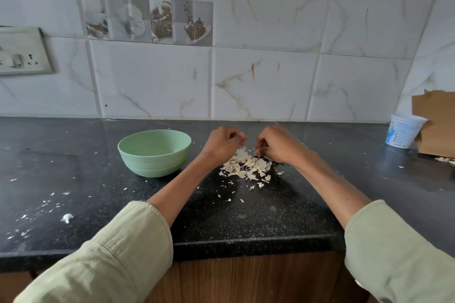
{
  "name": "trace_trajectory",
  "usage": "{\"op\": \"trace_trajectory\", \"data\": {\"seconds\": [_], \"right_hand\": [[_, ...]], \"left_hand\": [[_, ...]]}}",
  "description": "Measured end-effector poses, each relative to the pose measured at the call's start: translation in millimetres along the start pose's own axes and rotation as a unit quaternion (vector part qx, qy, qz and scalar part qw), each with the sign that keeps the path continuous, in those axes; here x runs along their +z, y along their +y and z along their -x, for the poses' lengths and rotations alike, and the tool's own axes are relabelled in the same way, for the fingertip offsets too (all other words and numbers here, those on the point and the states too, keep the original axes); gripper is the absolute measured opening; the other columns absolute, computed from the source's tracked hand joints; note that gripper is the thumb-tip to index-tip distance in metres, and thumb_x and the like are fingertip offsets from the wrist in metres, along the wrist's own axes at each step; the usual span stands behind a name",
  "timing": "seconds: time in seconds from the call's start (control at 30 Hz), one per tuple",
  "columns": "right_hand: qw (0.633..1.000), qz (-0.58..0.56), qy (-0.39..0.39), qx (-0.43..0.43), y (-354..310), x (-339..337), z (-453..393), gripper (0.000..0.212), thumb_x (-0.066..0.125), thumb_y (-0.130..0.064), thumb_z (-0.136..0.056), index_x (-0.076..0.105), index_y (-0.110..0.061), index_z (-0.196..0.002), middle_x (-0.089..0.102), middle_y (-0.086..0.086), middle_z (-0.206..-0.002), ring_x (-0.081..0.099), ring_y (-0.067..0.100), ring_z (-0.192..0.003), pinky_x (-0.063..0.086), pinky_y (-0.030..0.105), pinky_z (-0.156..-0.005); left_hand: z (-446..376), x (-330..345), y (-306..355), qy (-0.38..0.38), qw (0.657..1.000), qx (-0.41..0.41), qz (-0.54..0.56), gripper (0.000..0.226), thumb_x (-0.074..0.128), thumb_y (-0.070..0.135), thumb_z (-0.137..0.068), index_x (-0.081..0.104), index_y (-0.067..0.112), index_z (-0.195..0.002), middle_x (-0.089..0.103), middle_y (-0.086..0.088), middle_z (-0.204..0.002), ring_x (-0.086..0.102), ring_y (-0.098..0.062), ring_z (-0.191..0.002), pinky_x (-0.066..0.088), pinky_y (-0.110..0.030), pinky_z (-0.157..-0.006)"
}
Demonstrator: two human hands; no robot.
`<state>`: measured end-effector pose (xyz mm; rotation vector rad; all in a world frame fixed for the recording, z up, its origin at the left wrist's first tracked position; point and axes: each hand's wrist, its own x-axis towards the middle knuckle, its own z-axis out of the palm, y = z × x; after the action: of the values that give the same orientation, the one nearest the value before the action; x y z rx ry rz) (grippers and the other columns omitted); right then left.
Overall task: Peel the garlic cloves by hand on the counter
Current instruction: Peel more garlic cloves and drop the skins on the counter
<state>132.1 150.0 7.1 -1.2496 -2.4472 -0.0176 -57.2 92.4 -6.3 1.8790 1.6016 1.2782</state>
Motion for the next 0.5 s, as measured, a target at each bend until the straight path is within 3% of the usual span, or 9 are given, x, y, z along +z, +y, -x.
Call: {"op": "trace_trajectory", "data": {"seconds": [0.1,0.17,0.27,0.3,0.4,0.43,0.5], "right_hand": [[0.999,0.027,0.003,-0.017,-4.2,1.8,2.5,0.005,0.08,-0.012,-0.092,0.077,-0.012,-0.096,0.071,-0.008,-0.088,0.06,-0.006,-0.081,0.057,0.032,-0.094],[0.998,0.012,0.048,-0.032,-7.6,1.0,2.5,0.005,0.076,-0.008,-0.095,0.077,-0.01,-0.099,0.076,-0.002,-0.097,0.069,0.002,-0.086,0.059,0.03,-0.093],[0.977,-0.033,0.205,-0.055,-10.1,-5.2,-1.1,0.005,0.072,-0.009,-0.098,0.076,-0.01,-0.097,0.075,0.001,-0.098,0.068,0.01,-0.087,0.056,0.027,-0.087],[0.975,-0.031,0.213,-0.055,-9.9,-7.2,-0.8,0.006,0.071,-0.007,-0.098,0.076,-0.011,-0.095,0.073,0.0,-0.097,0.067,0.01,-0.087,0.055,0.027,-0.085],[0.999,0.044,0.02,-0.025,-10.0,1.6,7.3,0.015,0.072,0.0,-0.094,0.071,-0.015,-0.091,0.068,-0.003,-0.092,0.066,0.008,-0.085,0.059,0.034,-0.087],[0.998,0.063,-0.008,-0.019,-7.9,3.8,8.2,0.014,0.074,-0.002,-0.094,0.071,-0.015,-0.092,0.068,-0.005,-0.089,0.065,0.006,-0.084,0.06,0.035,-0.087],[0.999,0.035,0.012,-0.019,-6.5,2.7,7.2,0.008,0.076,-0.008,-0.094,0.074,-0.015,-0.093,0.069,-0.01,-0.086,0.065,0.0,-0.083,0.06,0.033,-0.09]], "left_hand": [[-0.5,0.5,-1.5,0.005,1.0,0.003,-0.016,0.025,0.058,0.029,-0.107,0.078,0.013,-0.106,0.079,0.002,-0.101,0.074,-0.022,-0.1,0.058,-0.039,-0.09],[-0.1,1.4,-1.4,0.006,1.0,0.003,-0.02,0.023,0.059,0.027,-0.107,0.078,0.013,-0.106,0.079,0.002,-0.1,0.074,-0.024,-0.099,0.059,-0.039,-0.087],[-1.7,0.9,-1.7,0.018,0.999,0.013,-0.031,0.022,0.058,0.024,-0.108,0.077,0.012,-0.107,0.079,0.001,-0.101,0.074,-0.02,-0.096,0.056,-0.025,-0.077],[-1.8,0.7,-1.6,0.024,0.999,0.013,-0.033,0.022,0.058,0.024,-0.108,0.077,0.012,-0.108,0.078,0.001,-0.102,0.073,-0.017,-0.094,0.052,-0.016,-0.07],[-1.0,-0.3,-0.3,0.038,0.999,0.01,-0.024,0.02,0.06,0.022,-0.106,0.077,0.012,-0.11,0.078,0.002,-0.102,0.071,-0.012,-0.094,0.044,-0.003,-0.061],[-1.5,-0.3,-0.9,0.043,0.999,0.014,-0.022,0.019,0.062,0.021,-0.106,0.077,0.012,-0.111,0.078,0.002,-0.102,0.071,-0.011,-0.095,0.044,-0.001,-0.062],[-0.9,0.1,-1.7,0.044,0.998,0.024,-0.024,0.016,0.065,0.017,-0.103,0.077,0.012,-0.113,0.077,0.002,-0.104,0.069,-0.008,-0.095,0.044,0.001,-0.066]]}}
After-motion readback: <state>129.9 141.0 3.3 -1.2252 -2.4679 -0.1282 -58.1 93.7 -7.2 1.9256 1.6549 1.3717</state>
